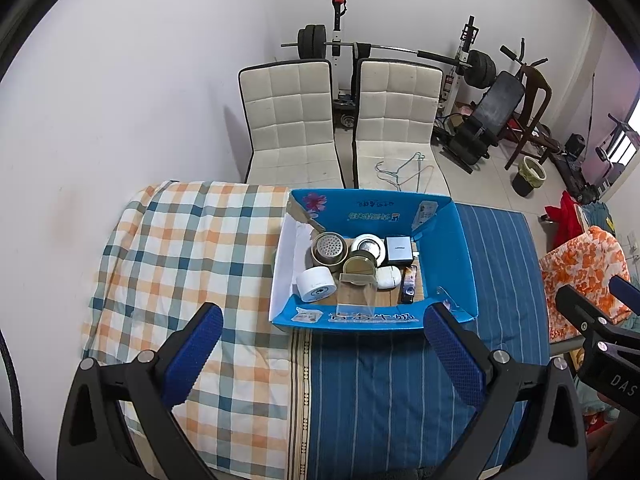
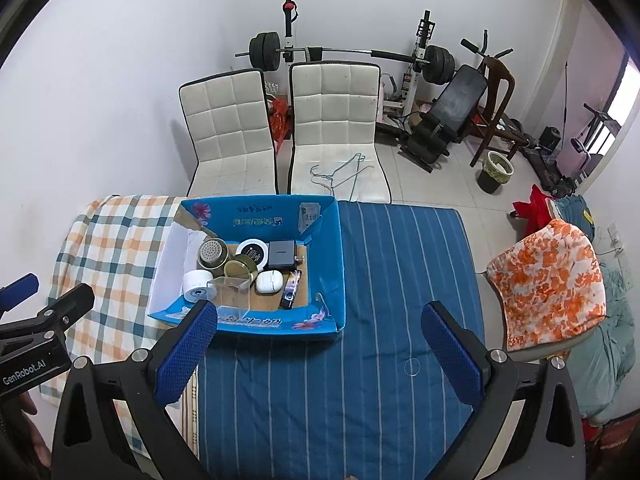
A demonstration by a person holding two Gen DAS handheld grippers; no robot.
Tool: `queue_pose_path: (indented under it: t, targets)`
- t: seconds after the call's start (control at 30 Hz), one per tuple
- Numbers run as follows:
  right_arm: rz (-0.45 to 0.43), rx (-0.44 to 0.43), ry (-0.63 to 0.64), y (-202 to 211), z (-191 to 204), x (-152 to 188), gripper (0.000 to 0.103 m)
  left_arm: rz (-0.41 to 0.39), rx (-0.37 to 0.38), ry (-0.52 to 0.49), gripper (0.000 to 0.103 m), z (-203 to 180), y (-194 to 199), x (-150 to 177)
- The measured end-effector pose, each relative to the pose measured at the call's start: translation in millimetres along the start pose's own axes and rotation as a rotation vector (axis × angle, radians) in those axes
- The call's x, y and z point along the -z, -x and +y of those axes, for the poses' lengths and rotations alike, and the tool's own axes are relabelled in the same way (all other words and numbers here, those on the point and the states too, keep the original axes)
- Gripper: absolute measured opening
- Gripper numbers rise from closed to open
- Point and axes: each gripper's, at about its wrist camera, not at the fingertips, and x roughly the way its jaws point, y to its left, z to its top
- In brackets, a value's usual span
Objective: Organize rigid objects
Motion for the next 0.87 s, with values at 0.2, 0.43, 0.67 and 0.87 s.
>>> queue_pose_path:
  t: [0.2, 0.43, 0.67, 0.87]
  targets:
    - [-0.008, 0.000, 0.001, 2.6, 0.8, -0.5, 0.103, -0.003, -0.004, 0.009, 0.103, 2.0, 1.7, 3.3]
    - [-0.008, -0.012, 0.003, 4.6, 1.5, -0.4, 0.103, -0.003, -0.004, 0.006, 0.103, 2.8, 1.6, 2.8]
    - [-0.009, -0.017, 0.008, 4.2, 2.2, -1.8, 0.103, -0.006, -0.006, 0.011, 0.103, 4.1, 2.0, 4.7]
    - [-0.010, -0.014, 0.009, 3.4, 3.2, -3.5, 0.103, -0.010, -0.007, 0.017, 0.103, 5.2, 2.6, 5.1]
